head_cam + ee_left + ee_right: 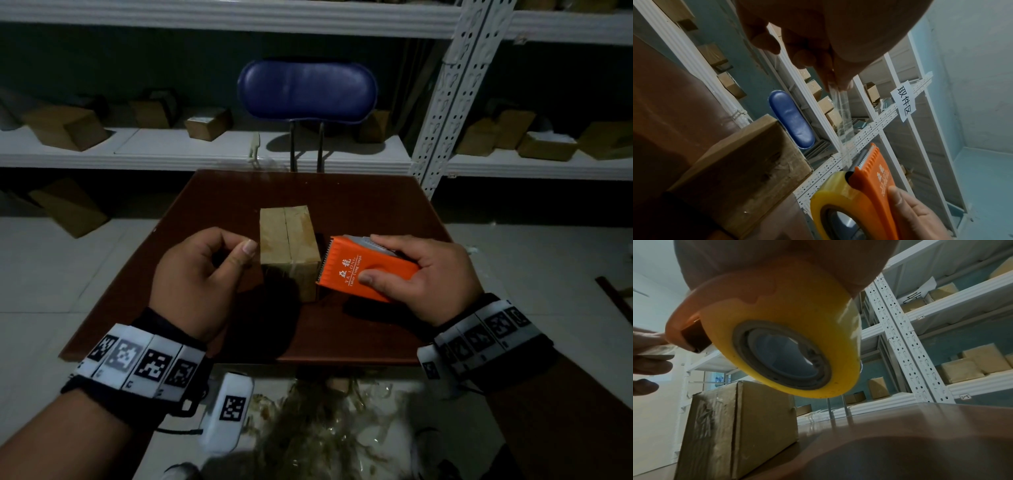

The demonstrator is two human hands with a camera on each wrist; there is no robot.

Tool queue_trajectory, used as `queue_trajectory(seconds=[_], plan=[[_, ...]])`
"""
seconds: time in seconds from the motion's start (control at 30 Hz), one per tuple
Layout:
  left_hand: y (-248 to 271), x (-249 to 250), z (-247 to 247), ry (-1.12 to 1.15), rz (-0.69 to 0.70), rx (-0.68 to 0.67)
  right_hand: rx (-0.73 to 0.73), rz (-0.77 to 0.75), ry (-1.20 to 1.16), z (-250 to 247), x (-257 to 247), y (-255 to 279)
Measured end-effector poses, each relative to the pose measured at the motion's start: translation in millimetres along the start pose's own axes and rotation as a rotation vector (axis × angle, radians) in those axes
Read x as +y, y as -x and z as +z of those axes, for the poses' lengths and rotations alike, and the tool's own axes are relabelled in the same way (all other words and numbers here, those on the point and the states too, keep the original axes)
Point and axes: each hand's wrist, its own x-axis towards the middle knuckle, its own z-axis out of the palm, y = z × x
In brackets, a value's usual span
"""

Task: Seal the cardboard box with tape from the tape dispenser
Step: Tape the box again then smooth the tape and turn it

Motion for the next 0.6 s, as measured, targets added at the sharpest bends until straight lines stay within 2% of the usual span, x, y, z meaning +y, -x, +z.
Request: queue_trajectory(seconds=[0.6], plan=[[1.4,-3.2,-6.5,-0.068,0.007,0.055,-0.006,0.041,0.010,-1.0,2.2,0.5]])
